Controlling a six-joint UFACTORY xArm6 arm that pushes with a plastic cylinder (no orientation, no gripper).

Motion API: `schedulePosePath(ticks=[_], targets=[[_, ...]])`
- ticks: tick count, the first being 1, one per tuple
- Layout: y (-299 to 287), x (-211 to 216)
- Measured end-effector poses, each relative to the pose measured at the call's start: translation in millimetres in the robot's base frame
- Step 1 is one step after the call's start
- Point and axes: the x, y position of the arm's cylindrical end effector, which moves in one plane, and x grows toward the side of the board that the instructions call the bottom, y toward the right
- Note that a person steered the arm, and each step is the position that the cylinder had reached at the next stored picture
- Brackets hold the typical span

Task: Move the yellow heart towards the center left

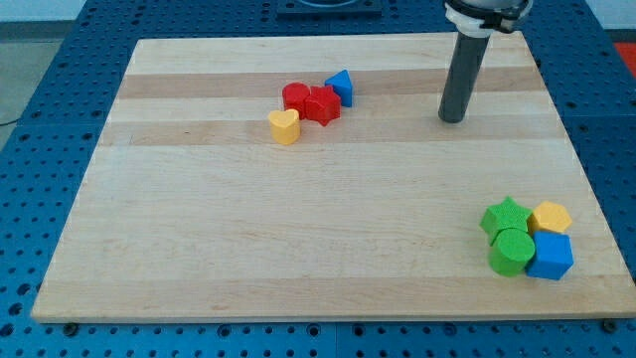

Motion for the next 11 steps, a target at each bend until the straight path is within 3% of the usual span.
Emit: schedulePosePath(ticks=[3,5,7,11], targets=[[-14,-10],[-94,-9],[-149,20],[-263,10]])
